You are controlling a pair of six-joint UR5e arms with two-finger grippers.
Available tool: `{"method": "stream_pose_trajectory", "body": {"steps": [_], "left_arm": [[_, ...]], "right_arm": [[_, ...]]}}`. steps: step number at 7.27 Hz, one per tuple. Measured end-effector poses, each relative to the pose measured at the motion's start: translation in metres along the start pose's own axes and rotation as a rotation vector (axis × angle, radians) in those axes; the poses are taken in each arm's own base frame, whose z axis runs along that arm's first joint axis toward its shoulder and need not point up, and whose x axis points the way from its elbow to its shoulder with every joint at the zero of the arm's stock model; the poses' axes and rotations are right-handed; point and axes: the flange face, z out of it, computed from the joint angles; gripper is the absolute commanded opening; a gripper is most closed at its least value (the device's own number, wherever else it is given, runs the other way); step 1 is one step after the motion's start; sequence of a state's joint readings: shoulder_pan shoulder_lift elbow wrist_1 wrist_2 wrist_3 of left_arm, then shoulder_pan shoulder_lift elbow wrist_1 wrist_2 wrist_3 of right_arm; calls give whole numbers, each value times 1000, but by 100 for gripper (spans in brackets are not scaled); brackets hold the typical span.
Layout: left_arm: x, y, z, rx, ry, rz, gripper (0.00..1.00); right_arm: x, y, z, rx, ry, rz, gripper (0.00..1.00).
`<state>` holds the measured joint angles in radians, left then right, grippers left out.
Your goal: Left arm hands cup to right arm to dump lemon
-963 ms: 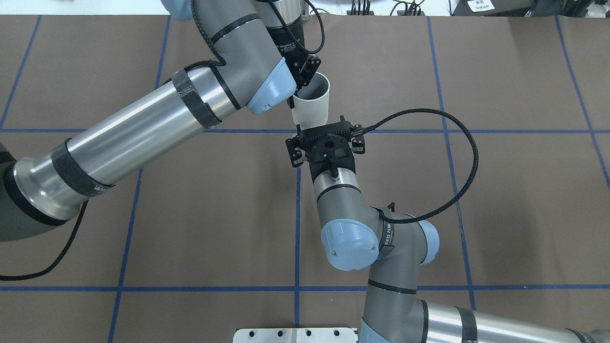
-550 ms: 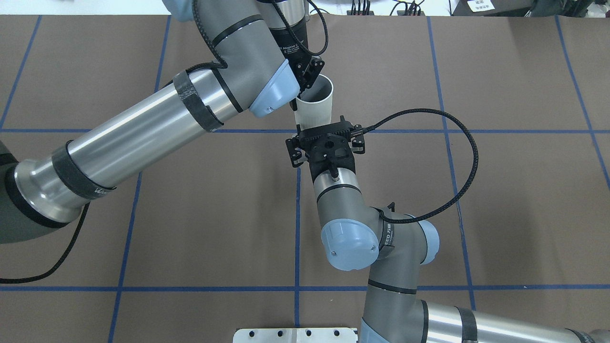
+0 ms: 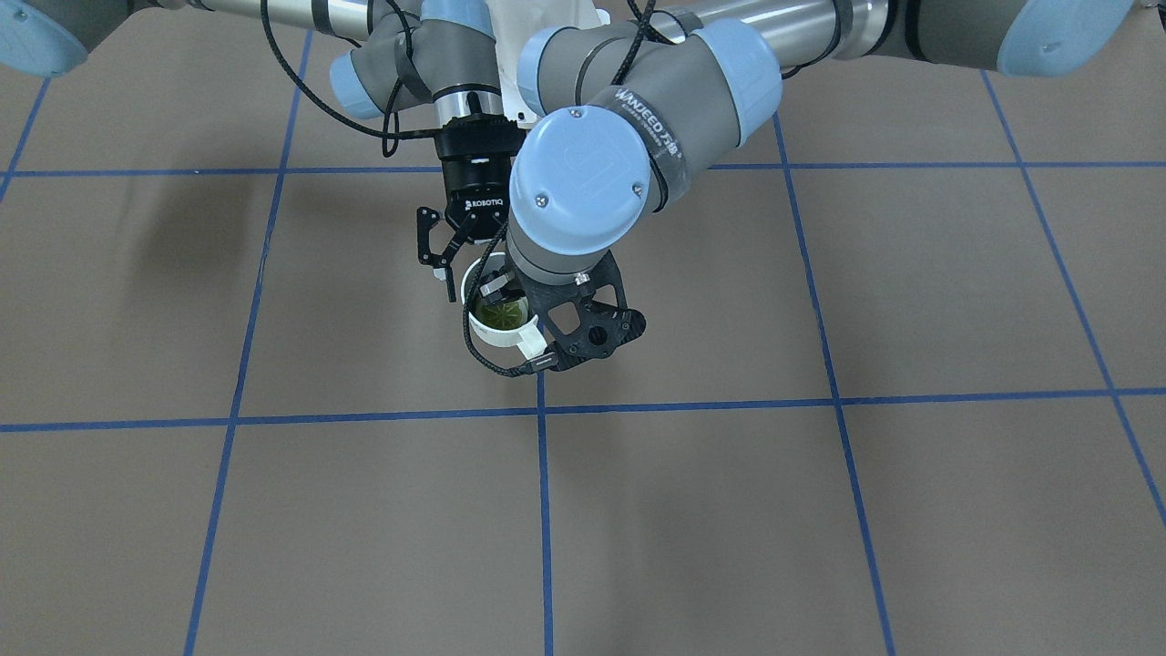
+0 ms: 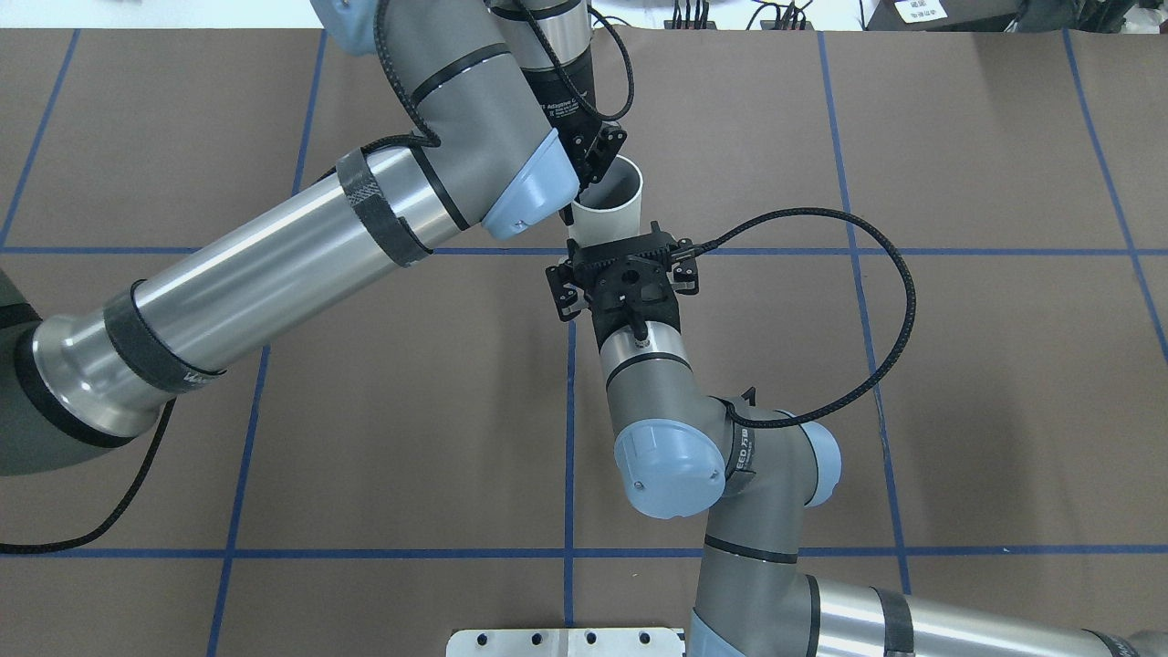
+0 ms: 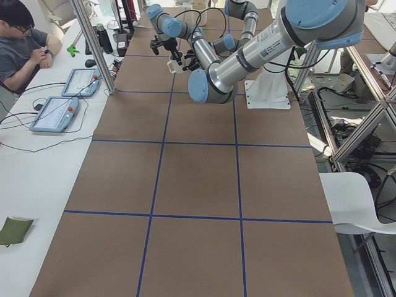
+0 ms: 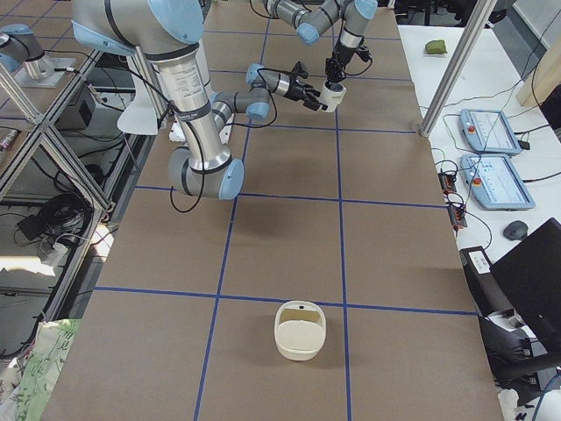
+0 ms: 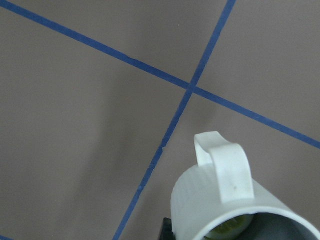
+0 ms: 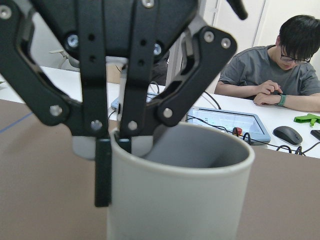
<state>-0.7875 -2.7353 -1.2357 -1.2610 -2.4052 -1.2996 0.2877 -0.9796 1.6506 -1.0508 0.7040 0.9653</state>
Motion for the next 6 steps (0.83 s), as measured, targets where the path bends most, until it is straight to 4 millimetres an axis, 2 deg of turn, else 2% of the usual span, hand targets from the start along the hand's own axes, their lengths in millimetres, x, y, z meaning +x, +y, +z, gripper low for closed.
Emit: {"method": "stream_pose_trajectory", "body": {"steps": [4, 5, 6], "left_arm": [[4, 17, 5, -22, 1, 17, 0], [4, 18, 5, -25, 1, 17, 0], [3, 18, 6, -26, -1, 16, 0]], "right_arm": [[0, 0, 0, 0, 0, 0, 99], [0, 0, 0, 0, 0, 0, 59], [0, 0, 0, 0, -1, 5, 1]]}}
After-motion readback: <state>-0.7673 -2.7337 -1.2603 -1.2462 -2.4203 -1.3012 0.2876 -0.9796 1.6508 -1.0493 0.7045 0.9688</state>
